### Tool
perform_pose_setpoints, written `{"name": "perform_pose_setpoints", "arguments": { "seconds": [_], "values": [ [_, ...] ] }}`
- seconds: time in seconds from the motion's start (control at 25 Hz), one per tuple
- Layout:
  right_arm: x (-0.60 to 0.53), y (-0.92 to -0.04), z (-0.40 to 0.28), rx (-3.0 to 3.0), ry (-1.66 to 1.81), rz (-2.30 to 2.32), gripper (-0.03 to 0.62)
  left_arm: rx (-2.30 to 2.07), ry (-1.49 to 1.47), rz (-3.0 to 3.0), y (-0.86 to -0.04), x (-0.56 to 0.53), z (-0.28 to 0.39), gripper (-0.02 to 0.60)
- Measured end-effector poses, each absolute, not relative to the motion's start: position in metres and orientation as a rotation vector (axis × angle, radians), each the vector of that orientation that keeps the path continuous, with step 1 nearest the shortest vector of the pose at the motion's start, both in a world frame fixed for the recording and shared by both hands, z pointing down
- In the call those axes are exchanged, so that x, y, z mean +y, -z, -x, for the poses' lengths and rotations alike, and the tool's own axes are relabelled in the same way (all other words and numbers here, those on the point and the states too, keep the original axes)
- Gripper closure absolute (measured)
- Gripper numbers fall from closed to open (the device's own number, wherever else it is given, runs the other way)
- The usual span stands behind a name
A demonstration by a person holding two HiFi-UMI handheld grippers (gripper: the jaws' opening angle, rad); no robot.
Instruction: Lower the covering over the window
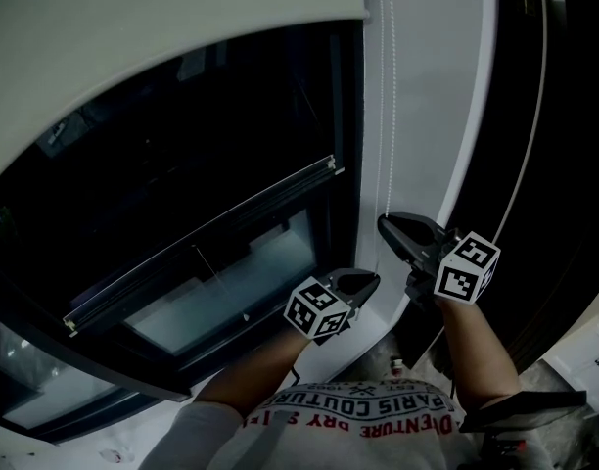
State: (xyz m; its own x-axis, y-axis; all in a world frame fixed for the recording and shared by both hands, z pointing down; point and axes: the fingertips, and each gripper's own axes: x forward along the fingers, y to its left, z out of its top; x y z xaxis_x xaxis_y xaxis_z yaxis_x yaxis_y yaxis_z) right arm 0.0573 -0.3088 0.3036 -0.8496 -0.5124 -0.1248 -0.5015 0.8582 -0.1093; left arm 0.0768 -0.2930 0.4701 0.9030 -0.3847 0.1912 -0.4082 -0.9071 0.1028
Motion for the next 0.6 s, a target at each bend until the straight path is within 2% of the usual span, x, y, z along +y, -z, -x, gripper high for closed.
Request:
{"name": "perform_pose_setpoints", "arguments": {
  "seconds": [0.6],
  "values": [
    [-0.304, -0.43, -0.055, 3.023, 0.258, 0.916, 0.585, -0.649, -0.5, -2.855, -0.593, -0.285, -0.066, 0.575]
  ]
}}
